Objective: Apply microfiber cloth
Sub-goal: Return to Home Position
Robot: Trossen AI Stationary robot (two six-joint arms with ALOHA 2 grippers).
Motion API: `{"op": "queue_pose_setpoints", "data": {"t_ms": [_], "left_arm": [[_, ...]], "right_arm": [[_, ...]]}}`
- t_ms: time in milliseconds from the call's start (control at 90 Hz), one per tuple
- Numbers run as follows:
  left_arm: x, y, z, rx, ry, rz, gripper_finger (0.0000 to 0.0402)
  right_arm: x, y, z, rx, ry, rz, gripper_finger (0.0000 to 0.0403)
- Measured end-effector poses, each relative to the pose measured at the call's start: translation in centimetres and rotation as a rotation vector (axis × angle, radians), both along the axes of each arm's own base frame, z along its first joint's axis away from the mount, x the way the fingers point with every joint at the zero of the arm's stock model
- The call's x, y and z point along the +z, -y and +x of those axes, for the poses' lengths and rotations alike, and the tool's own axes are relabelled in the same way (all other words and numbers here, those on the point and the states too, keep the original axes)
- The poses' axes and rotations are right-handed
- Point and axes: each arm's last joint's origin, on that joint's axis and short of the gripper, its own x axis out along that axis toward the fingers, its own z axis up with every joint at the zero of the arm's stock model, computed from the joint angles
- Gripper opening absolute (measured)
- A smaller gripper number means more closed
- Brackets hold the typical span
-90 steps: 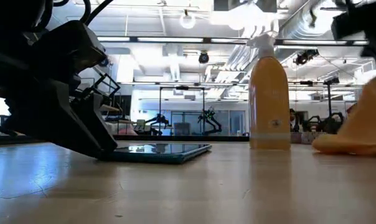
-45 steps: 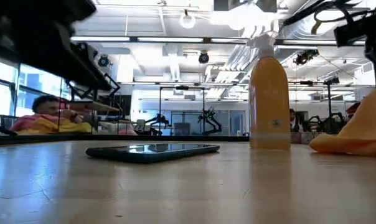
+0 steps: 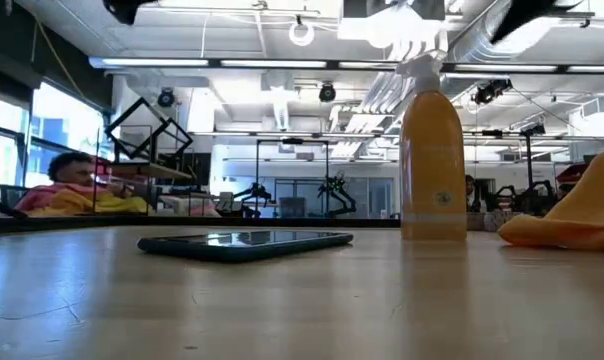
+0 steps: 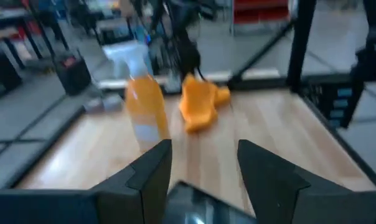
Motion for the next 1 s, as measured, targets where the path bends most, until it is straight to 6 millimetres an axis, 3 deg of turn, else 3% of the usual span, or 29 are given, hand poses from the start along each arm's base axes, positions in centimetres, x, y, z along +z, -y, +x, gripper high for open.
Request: {"op": "queue_pose_setpoints", "data": {"t_ms": [278,522,633,800,1000], "left_arm": [[2.3,-3.5,-3.4,0.129,0.139,0.019,0.0168],[0.7,-4.7,-6.5,0.118,0.1,-0.031,0.0168],[-0.5,-5.0,-7.3,0.117,0.125,-0.064,0.0168],[-2.3,-5.2,-8.2,0.116,0.158,-0.087,0.0168],[-5.1,-5.0,-8.0,0.038,0.211,-0.122,0.0168]], "right_arm": [[4.2,2.7,-3.1,0.153,0.324,-0.017,0.0193],[5.5,4.1,-7.9,0.184,0.564,0.009,0.0193],[4.3,4.3,-9.5,0.212,0.683,0.0,0.0193],[0.6,4.5,-11.3,0.222,0.847,0.016,0.0193],[-5.8,4.3,-10.6,0.215,0.967,0.093,0.0193]]}}
